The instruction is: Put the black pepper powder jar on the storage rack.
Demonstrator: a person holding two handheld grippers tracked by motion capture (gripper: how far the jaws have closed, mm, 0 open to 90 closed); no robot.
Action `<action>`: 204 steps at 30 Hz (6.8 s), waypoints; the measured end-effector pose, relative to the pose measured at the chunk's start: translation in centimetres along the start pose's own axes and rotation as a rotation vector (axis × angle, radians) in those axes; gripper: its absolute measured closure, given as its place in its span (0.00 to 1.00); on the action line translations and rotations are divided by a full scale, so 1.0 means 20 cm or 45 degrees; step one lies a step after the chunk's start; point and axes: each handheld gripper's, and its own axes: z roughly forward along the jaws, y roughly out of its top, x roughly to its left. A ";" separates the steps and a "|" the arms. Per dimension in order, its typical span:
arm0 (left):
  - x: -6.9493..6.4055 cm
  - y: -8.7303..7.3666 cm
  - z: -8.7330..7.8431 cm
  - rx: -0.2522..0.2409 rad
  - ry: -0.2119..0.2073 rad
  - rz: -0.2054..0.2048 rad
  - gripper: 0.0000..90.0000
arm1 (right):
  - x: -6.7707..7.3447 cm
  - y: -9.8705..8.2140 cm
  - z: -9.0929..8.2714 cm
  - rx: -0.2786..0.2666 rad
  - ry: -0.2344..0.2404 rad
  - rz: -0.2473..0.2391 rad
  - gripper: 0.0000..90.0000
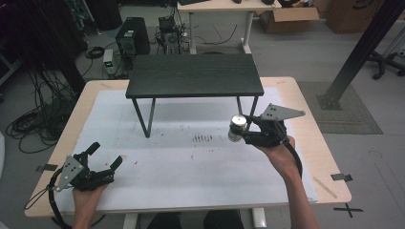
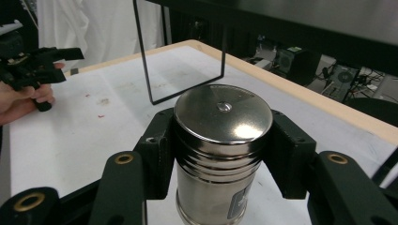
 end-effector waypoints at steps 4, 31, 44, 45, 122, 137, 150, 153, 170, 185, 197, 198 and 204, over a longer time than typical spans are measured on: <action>0.00 0.00 0.00 0.000 0.000 -0.002 0.02 | 0.02 0.07 0.02 0.013 0.027 -0.007 0.55; 0.00 0.00 0.00 0.005 0.001 -0.004 0.02 | 0.04 0.49 0.13 0.039 0.120 -0.033 0.55; 0.00 0.00 0.00 0.007 0.001 -0.006 0.02 | 0.01 0.64 0.21 0.037 0.146 -0.026 0.55; 0.00 0.00 0.00 0.007 0.002 -0.006 0.02 | 0.00 0.65 0.22 0.038 0.147 -0.025 0.55; 0.00 0.00 0.01 0.011 0.002 -0.009 0.03 | -0.21 0.76 0.61 0.075 0.053 -0.074 0.54; 0.00 0.00 0.00 0.012 0.001 -0.005 0.03 | -0.19 0.76 0.59 0.055 0.036 -0.066 0.19; 0.00 0.00 0.01 0.011 0.001 -0.008 0.03 | -0.19 0.76 0.56 -0.008 0.003 -0.032 0.00; 0.00 0.00 0.01 0.011 0.001 -0.006 0.03 | -0.18 0.76 0.56 -0.005 0.003 -0.038 0.00; 0.00 0.00 0.00 0.015 0.002 -0.003 0.03 | -0.15 0.74 0.45 0.011 -0.086 -0.079 0.00; 0.00 0.00 0.01 0.015 0.003 -0.003 0.03 | -0.13 0.67 0.25 -0.060 -0.143 -0.071 0.01; 0.00 0.00 0.01 0.016 0.002 -0.004 0.03 | -0.11 0.53 0.07 -0.091 -0.218 -0.036 0.01; 0.00 0.00 0.01 0.016 0.002 -0.003 0.03 | -0.11 0.53 0.07 -0.091 -0.218 -0.036 0.01; 0.00 0.00 0.01 0.016 0.002 -0.004 0.03 | -0.10 0.44 0.01 -0.113 -0.252 -0.020 0.01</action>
